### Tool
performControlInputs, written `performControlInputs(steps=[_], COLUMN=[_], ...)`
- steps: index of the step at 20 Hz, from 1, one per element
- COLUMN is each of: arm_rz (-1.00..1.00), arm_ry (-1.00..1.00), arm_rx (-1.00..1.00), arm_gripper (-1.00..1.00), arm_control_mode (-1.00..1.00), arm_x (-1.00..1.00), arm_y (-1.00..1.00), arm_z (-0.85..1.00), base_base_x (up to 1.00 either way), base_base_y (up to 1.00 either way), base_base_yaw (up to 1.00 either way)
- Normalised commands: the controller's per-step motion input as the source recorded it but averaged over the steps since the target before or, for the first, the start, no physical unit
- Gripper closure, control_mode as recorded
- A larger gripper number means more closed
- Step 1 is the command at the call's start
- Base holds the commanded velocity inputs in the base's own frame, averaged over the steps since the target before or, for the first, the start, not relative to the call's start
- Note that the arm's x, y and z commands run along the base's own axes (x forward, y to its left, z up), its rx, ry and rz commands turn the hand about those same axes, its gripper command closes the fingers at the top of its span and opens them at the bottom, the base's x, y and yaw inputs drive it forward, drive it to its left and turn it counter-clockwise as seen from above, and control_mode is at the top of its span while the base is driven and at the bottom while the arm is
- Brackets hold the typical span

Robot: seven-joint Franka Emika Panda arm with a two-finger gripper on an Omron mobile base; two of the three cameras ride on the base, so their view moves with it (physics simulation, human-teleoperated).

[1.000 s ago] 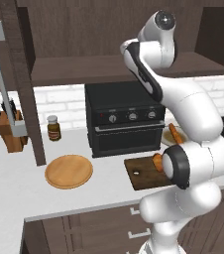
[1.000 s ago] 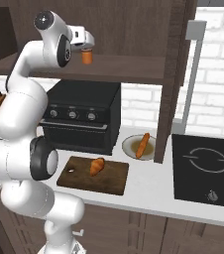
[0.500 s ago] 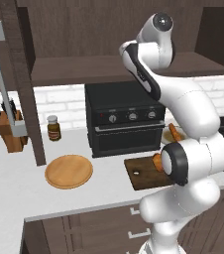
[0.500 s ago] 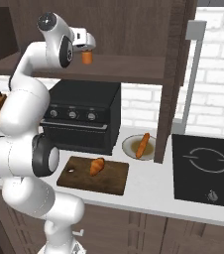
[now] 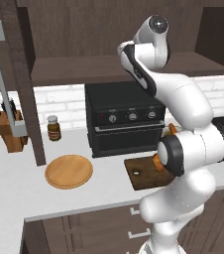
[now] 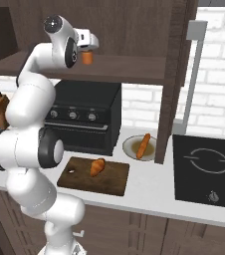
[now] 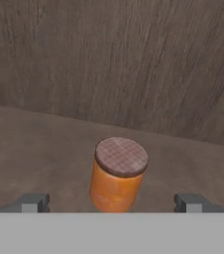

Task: From the different types of pastries on the counter, select a croissant and place it on the cutting board. Then retrieve a jar of jam from the cabinet and place it alongside the croissant on the cutting board.

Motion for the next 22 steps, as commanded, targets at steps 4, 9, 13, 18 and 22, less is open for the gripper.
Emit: performControlInputs(steps=[4,9,13,18,22], arm_rz=[0.0,0.0,0.0,0.0,0.0], arm_ry=[0.0,0.0,0.0,0.0,0.0], arm_rx=[0.0,0.0,0.0,0.0,0.0], arm_gripper=[-1.0,-1.0,-1.0,-1.0,-1.0], arm_control_mode=[-1.0,-1.0,-1.0,-1.0,-1.0], arm_x=[0.27,0.17,0.08,0.03,0.0], arm_y=[0.0,0.0,0.0,0.0,0.0], arm_z=[0.0,0.0,0.0,-0.04,-0.15], base_base_x=[0.0,0.0,0.0,0.0,0.0], base_base_y=[0.0,0.0,0.0,0.0,0.0], base_base_yaw=[0.0,0.0,0.0,0.0,0.0])
